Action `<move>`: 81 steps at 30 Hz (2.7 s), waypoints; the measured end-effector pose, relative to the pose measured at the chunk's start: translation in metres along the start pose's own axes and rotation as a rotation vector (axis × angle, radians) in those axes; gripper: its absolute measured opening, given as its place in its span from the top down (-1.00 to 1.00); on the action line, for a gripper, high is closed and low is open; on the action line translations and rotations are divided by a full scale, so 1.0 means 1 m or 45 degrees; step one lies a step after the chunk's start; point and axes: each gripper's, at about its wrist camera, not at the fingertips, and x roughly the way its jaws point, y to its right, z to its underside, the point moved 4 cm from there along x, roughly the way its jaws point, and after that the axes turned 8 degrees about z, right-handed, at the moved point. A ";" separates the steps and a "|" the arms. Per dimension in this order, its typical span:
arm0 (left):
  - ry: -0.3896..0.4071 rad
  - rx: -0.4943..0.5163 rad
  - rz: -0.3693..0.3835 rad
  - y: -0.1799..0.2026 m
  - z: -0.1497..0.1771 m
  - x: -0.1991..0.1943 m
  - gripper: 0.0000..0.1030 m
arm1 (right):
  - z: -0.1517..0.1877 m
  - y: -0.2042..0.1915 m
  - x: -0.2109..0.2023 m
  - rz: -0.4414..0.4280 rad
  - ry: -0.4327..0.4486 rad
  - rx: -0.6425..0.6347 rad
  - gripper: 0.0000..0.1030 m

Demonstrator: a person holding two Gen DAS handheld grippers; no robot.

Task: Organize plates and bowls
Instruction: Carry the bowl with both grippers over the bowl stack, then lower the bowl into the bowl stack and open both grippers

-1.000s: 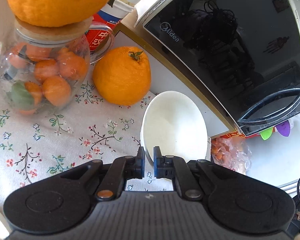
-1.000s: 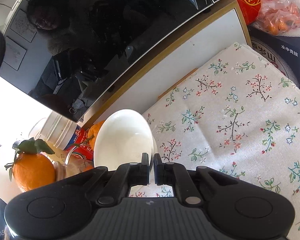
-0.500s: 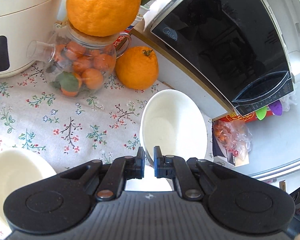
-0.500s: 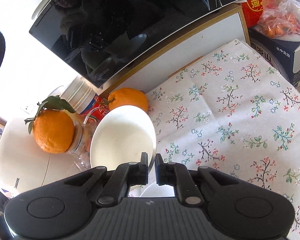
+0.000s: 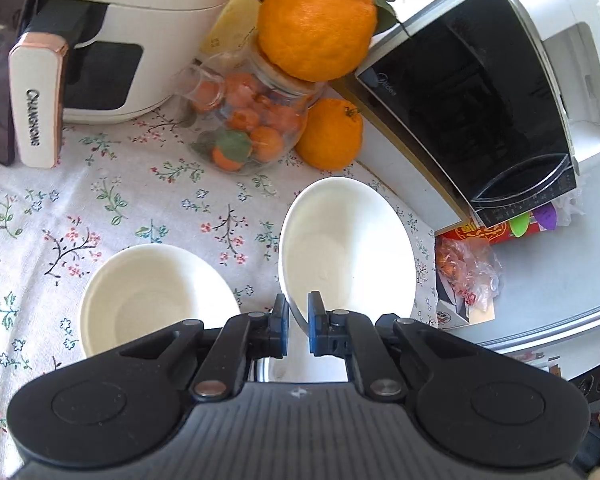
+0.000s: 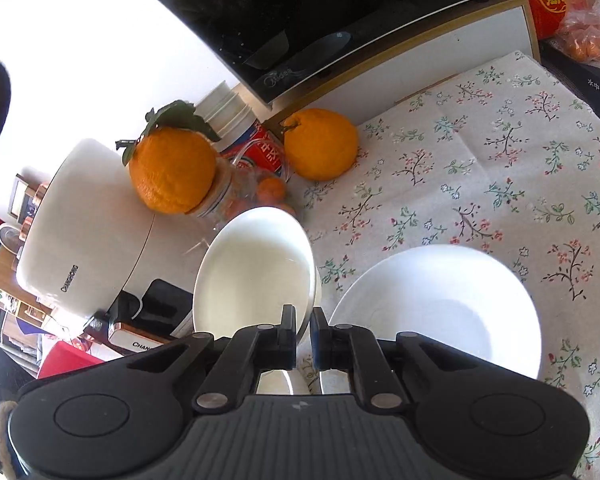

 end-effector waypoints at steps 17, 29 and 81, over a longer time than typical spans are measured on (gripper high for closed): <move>-0.128 0.123 -0.127 -0.047 0.003 -0.029 0.79 | 0.043 -0.033 0.027 -0.030 -0.210 -0.088 0.87; -0.228 0.226 -0.256 -0.057 0.015 -0.028 0.72 | 0.064 -0.034 0.045 -0.004 -0.325 -0.103 0.86; -0.026 0.402 -0.393 -0.051 -0.009 -0.025 0.58 | 0.051 -0.025 0.042 -0.041 -0.309 -0.183 0.24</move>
